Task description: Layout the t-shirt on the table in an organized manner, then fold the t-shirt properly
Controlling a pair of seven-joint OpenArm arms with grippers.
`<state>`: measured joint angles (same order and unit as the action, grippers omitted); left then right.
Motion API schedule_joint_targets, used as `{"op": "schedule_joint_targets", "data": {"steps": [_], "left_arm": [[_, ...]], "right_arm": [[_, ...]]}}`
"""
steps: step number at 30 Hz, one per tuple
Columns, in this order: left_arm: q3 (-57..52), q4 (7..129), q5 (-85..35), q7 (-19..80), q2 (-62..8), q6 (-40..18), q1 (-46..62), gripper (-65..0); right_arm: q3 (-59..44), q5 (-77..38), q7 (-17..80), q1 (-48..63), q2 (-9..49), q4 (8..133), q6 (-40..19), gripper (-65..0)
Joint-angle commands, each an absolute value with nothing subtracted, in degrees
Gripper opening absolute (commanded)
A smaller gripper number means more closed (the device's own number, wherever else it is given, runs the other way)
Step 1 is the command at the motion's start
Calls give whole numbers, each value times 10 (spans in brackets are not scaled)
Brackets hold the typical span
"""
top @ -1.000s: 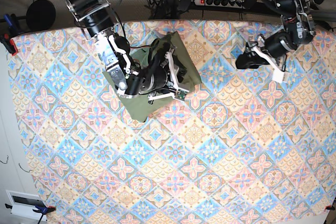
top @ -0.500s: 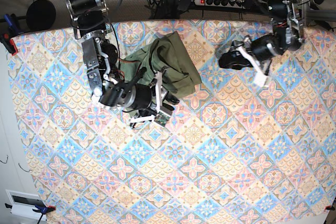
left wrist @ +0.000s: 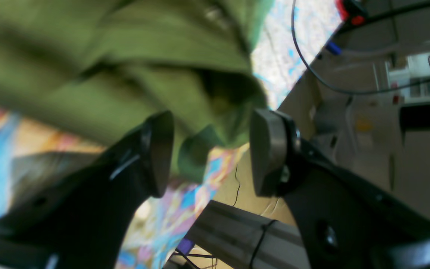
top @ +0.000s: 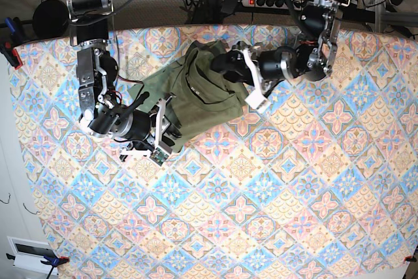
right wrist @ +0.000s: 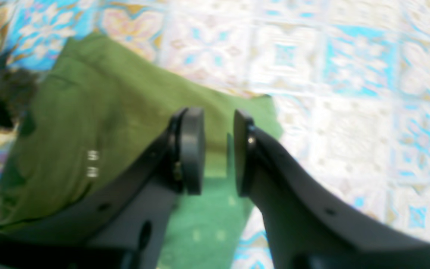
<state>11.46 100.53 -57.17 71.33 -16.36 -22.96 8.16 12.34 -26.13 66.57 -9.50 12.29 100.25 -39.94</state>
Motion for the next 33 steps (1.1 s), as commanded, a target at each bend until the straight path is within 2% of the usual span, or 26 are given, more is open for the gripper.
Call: {"op": "schedule_joint_targets", "data": {"steps": [1, 4, 11, 13, 20, 24, 26, 28, 30, 31, 33], "left_arm": [[122, 1012, -583, 705, -153, -233, 69, -326], [129, 994, -583, 705, -134, -233, 62, -320], [164, 964, -583, 705, -120, -233, 53, -100], [163, 963, -583, 705, -116, -233, 54, -79], [160, 905, -581, 704, -104, -233, 50, -163], [161, 896, -581, 704, -104, -233, 49, -234], [162, 896, -581, 704, -104, -234, 49, -316], [162, 896, -581, 704, -104, -234, 49, -476], [160, 895, -581, 702, -104, -235, 49, -604], [162, 895, -581, 697, -104, -235, 49, -650], [163, 895, -580, 697, -105, -235, 50, -650]], "right_arm": [[121, -272, 650, -106, 124, 1012, -400, -522], [121, -272, 650, -106, 125, 1012, -400, -522], [121, -272, 650, -106, 125, 1012, -400, -522], [121, -272, 650, -106, 125, 1012, -400, -522], [121, -272, 650, -106, 125, 1012, -400, -522], [121, -272, 650, -106, 125, 1012, -400, -522], [121, -272, 650, -106, 125, 1012, -400, -522], [121, -272, 650, -106, 125, 1012, -400, -522], [121, -272, 650, -106, 125, 1012, -400, -522], [121, -272, 650, -106, 125, 1012, -400, -522], [121, -272, 650, -106, 125, 1013, -400, -522]]}}
